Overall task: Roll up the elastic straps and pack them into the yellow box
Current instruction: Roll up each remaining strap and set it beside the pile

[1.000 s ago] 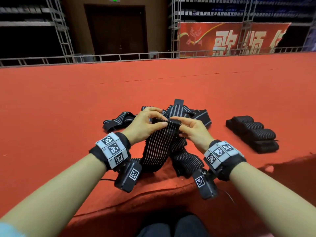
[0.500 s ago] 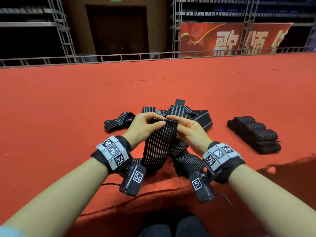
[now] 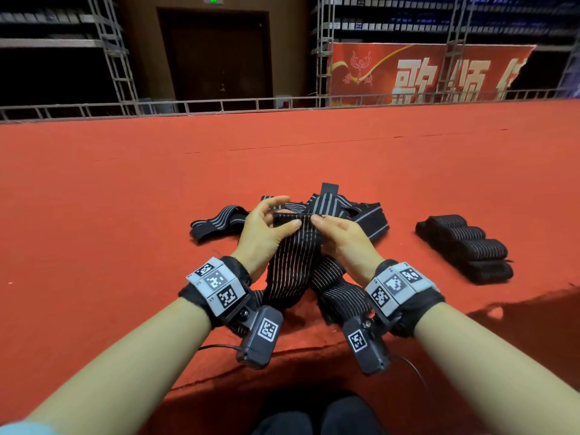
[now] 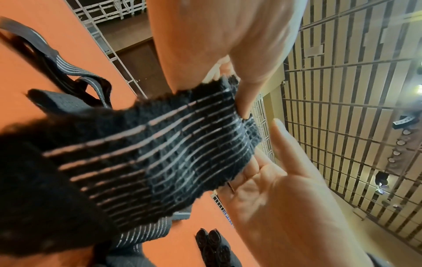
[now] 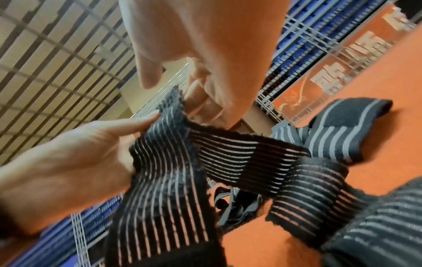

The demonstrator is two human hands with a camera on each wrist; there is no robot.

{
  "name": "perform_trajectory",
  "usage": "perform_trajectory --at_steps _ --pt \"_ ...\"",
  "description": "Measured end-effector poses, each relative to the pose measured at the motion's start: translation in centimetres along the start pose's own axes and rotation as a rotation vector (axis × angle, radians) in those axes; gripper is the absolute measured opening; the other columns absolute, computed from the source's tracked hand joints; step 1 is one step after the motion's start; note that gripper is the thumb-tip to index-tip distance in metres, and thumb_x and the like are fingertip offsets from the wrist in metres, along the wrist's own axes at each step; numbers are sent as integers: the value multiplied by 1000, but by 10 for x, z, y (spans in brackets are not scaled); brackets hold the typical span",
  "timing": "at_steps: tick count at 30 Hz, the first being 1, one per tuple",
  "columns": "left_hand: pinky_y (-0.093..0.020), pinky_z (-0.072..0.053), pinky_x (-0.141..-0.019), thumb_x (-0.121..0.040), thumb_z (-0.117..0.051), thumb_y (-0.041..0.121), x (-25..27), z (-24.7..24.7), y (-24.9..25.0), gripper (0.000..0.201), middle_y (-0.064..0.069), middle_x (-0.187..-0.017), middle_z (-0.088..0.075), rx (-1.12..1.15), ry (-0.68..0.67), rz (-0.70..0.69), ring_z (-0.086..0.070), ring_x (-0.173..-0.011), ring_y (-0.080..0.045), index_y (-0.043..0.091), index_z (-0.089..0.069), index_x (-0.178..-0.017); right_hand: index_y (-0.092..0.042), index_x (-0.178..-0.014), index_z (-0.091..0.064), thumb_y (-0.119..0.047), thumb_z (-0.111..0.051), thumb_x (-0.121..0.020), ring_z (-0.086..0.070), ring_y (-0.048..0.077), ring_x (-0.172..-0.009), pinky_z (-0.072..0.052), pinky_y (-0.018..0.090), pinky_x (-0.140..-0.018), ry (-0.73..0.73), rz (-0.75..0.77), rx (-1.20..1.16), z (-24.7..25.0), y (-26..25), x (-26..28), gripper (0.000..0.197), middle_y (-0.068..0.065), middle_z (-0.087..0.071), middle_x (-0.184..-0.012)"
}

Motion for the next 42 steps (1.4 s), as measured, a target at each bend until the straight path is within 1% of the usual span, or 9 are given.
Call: perform_trajectory --at_steps 6,10,13,19,24,29,36,39,42 --pt "-30 -52 -91 -93 -61 15 2 -5 9 29 -7 -114 -67 -98 -26 -22 -64 -107 -20 18 -60 -122 16 -98 -57 -18 -61 -94 -64 25 -80 -52 29 -68 72 115 37 0 -6 0 34 19 -65 -90" --pt "-29 -49 -93 -100 -39 45 5 -12 26 37 -2 -111 -65 -198 -44 -16 -62 -103 -13 16 -54 -118 -6 -77 -63 -17 -59 -95 -63 19 -74 -51 30 -66 82 175 61 -8 -33 1 22 8 -65 -80" --pt "-46 -45 -102 -90 -36 58 2 -19 53 58 -8 -121 -60 -203 -28 -74 -59 -114 -21 14 -44 -127 -11 -99 -68 -12 -52 -98 -67 24 -95 -54 35 -88 51 210 -3 -19 -62 -3 16 11 -70 -101" --pt "-48 -46 -100 -102 -37 34 -2 -39 134 25 -11 -116 -57 -79 60 -225 -59 -113 -26 12 -37 -115 -11 -104 -58 -2 -40 -100 -66 19 -94 -53 32 -90 56 303 -75 -50 -141 -6 21 9 -66 -104" --pt "-48 -47 -99 -99 -45 21 9 -40 182 17 -17 -114 -57 -28 116 -316 -59 -111 -30 9 -43 -111 -9 -102 -59 0 -46 -96 -64 33 -105 -50 47 -97 147 396 -10 -64 -180 1 17 21 -65 -111" --pt "-49 -53 -89 -84 -65 20 21 -25 209 9 -11 -92 -66 -144 198 -491 -65 -91 -26 15 -58 -88 -9 -97 -65 1 -53 -93 -68 21 -88 -57 33 -82 208 522 59 -67 -207 17 16 9 -69 -93" --pt "-42 -51 -92 -94 -53 21 32 -23 237 11 -12 -105 -64 -230 203 -625 -63 -100 -22 13 -50 -100 -1 -108 -63 -12 -53 -97 -67 20 -93 -55 34 -86 159 597 203 -85 -237 29 19 11 -69 -99" --pt "-27 -49 -91 -98 -49 19 28 -22 241 9 0 -102 -60 -243 243 -625 -60 -98 -11 13 -45 -103 -11 -99 -66 -35 -42 -101 -69 23 -88 -53 39 -84 149 478 193 -88 -238 34 33 8 -72 -92" --pt "-7 -39 -74 -101 -44 19 22 -14 239 9 16 -92 -47 -295 316 -606 -46 -82 9 13 -40 -106 -17 -95 -64 -28 -33 -98 -59 15 -75 -44 30 -67 120 286 -60 -70 -181 48 33 -1 -66 -79"
Point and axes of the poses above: each hand's wrist, its own x-axis away from the middle knuckle, its own z-axis out of the back of the hand, y = z × x, the point moved 3 cm from there along -x, towards the middle knuckle
